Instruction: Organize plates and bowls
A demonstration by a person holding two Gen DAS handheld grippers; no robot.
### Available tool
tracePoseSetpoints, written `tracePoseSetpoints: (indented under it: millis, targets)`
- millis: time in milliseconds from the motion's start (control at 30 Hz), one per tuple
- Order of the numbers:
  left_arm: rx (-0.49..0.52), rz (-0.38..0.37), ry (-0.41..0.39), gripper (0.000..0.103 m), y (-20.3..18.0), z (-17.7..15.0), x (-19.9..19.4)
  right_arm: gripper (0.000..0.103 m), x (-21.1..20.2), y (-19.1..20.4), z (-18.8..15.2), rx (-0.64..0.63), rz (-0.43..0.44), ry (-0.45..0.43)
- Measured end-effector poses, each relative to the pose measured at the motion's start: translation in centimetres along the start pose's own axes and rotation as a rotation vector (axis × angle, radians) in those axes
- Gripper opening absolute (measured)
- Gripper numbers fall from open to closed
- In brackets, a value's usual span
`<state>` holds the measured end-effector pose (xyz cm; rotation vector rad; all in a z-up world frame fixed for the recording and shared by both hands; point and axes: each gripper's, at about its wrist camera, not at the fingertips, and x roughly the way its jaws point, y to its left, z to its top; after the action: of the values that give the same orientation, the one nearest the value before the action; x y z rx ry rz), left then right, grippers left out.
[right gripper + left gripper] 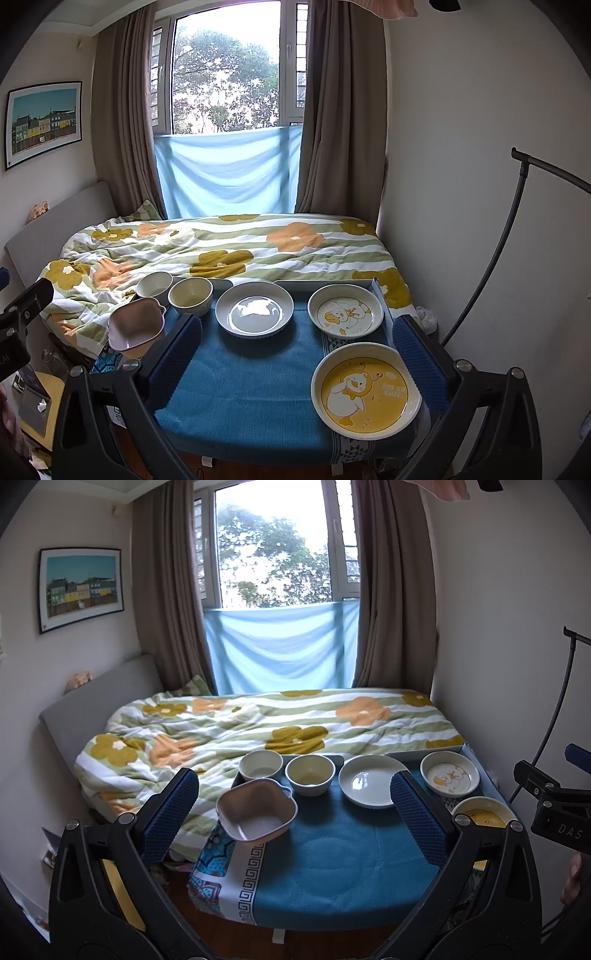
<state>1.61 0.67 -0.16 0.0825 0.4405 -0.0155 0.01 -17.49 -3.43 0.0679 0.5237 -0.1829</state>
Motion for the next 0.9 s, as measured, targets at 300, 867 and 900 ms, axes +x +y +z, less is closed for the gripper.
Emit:
tracePoseSetpoints:
  millis: [300,867,900]
  targets:
    - [-0.001,0.001,0.003,0.103,0.07,0.10,0.25,0.103,0.08,0.00,0.09,0.000,0.001,0.003]
    - [0.004,0.000,0.004,0.103,0.36,-0.13,0.67,0.103,0.36,0.26,-0.62,0.002,-0.006,0.009]
    - [0.005,0.000,0.005,0.103,0.39,-0.15,0.68,0.103,0.39,0.18,-0.45,0.003,-0.005,0.009]
